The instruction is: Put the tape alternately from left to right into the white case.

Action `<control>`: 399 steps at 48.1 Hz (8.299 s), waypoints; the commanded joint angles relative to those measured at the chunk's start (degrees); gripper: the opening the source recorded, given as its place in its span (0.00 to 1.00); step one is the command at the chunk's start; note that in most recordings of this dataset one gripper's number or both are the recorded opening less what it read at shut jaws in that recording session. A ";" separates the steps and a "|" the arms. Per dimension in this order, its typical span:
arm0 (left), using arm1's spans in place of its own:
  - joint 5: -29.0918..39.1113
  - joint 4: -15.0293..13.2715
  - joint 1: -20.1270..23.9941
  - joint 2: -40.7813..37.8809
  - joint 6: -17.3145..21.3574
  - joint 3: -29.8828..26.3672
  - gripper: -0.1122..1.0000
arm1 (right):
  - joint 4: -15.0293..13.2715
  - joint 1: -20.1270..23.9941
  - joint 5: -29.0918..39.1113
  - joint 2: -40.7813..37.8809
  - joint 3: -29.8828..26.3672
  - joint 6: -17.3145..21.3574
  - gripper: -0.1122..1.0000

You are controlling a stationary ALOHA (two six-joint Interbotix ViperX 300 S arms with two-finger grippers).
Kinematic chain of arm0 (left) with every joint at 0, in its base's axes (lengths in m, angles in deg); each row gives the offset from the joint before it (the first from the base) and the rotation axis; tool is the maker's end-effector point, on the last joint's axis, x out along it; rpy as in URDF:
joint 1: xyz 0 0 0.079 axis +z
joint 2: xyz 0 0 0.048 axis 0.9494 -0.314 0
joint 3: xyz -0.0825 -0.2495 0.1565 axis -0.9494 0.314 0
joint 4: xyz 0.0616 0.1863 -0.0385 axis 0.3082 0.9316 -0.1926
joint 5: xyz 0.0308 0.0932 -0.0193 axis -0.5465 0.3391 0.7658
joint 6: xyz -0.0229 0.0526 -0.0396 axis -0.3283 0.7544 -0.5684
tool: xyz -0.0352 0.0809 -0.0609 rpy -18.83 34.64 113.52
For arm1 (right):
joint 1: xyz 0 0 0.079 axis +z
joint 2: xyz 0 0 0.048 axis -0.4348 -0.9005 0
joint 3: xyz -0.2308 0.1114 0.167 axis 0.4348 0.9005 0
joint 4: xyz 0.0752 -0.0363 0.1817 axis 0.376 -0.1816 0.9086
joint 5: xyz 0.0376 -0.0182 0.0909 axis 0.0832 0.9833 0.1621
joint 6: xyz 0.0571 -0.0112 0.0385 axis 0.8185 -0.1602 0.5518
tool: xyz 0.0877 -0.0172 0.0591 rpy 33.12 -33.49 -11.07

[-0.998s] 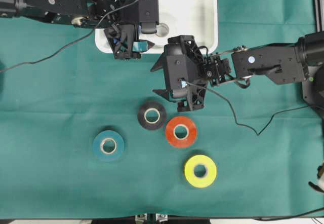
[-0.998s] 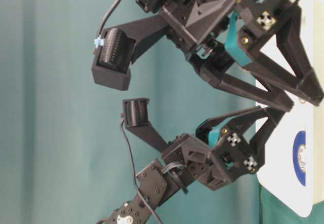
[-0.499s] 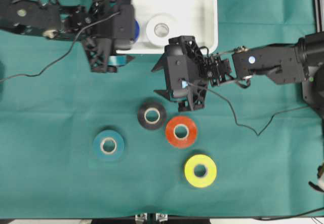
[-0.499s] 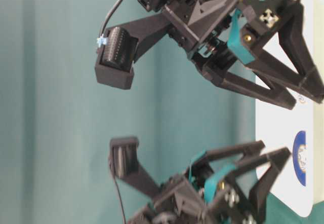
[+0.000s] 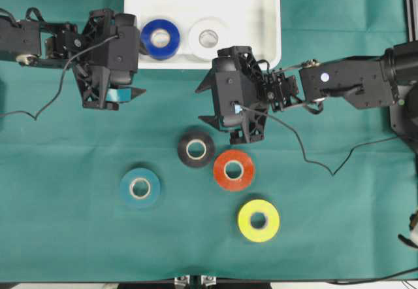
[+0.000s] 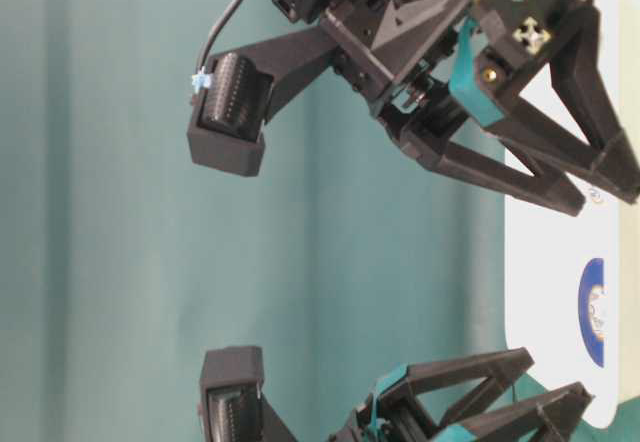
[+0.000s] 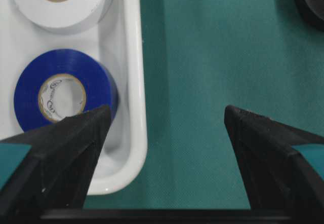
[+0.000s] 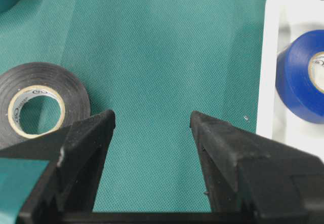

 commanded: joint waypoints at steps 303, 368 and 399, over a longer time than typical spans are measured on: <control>-2.20 -0.26 -2.37 0.97 -2.02 0.00 0.60 | -4.48 -21.18 5.19 7.38 8.26 12.48 0.90; -2.20 -0.26 -2.81 0.97 -2.02 0.00 0.60 | -4.31 -3.78 5.19 12.57 8.70 12.57 0.87; -3.16 -0.26 -7.73 -0.97 -2.02 -2.55 0.60 | -4.31 -2.81 7.03 12.57 10.11 12.57 0.87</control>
